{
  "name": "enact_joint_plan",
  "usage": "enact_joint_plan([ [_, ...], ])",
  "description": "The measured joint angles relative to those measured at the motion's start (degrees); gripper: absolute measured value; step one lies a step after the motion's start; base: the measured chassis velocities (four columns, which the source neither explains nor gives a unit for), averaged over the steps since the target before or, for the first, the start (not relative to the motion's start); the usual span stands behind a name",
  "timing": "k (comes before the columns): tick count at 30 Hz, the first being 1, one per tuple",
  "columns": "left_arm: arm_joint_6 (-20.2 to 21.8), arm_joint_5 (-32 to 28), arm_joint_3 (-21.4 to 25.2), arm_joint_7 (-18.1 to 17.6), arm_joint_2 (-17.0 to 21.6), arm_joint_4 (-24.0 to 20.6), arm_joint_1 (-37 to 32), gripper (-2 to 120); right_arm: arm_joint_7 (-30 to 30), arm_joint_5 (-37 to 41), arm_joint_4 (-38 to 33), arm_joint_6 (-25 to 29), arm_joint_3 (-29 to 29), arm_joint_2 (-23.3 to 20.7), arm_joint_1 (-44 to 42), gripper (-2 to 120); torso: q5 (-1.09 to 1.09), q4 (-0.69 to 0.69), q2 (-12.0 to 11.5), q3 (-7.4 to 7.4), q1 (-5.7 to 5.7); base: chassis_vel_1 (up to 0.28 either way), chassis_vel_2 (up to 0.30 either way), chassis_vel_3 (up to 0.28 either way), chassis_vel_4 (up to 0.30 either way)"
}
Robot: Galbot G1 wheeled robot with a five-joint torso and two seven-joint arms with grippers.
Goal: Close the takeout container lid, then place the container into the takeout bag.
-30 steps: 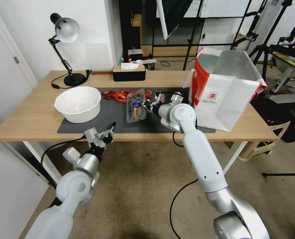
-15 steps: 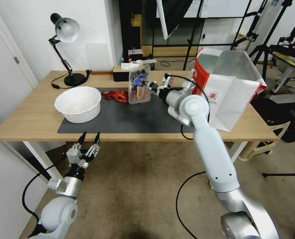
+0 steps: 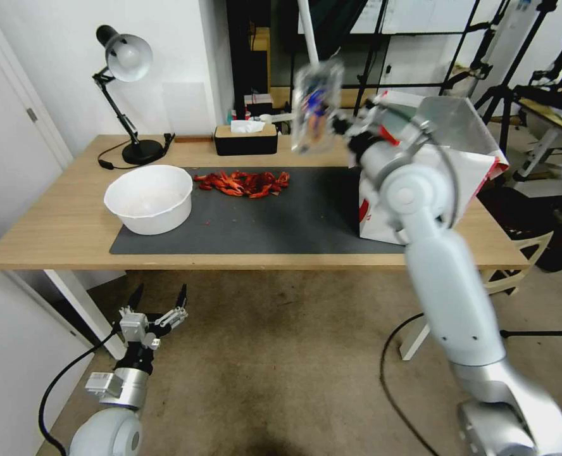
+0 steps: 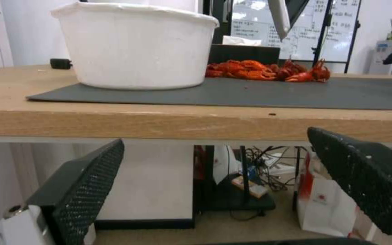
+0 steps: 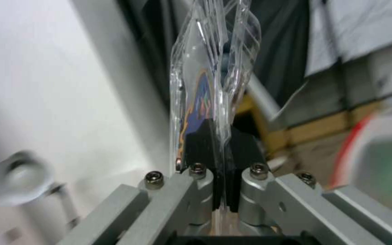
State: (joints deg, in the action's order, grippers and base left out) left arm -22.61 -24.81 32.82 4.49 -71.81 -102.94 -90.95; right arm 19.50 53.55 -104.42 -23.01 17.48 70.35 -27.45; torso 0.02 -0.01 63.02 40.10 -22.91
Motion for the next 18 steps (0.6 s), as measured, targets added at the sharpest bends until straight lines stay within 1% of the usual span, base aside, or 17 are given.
enact_joint_plan([
  [2,-0.1,-0.7,-0.1,0.0,-0.1,0.0,0.0,100,1.8,-1.9,-0.4,0.5,1.8,-2.8,0.8,0,0.0,0.0,0.0,0.0,-0.01,0.0,0.0,0.0,0.0],
  [5,-0.1,-1.0,-0.3,0.0,-0.2,0.1,0.1,100,2.7,-2.8,-0.3,0.5,3.2,-4.5,1.0,0,-0.01,0.0,0.0,0.0,0.0,0.0,0.0,0.0,0.0],
  [10,-0.1,-1.1,-0.5,0.0,-0.2,0.2,0.2,100,3.1,-3.2,0.1,0.5,4.3,-5.8,1.0,0,0.0,-0.01,0.0,0.0,0.0,0.0,0.0,0.0,0.0],
  [16,0.0,-1.2,-0.7,0.0,-0.3,0.3,0.4,100,3.3,-3.4,0.5,0.6,5.0,-6.9,0.4,0,-0.02,0.02,0.0,0.0,0.0,0.0,0.0,0.0,0.0],
  [18,0.1,-1.2,-1.1,0.0,-0.4,0.5,0.8,100,3.3,-4.1,0.9,0.8,6.0,-8.0,-1.1,0,0.0,0.01,0.0,0.01,-0.01,0.0,0.0,0.0,0.0],
])
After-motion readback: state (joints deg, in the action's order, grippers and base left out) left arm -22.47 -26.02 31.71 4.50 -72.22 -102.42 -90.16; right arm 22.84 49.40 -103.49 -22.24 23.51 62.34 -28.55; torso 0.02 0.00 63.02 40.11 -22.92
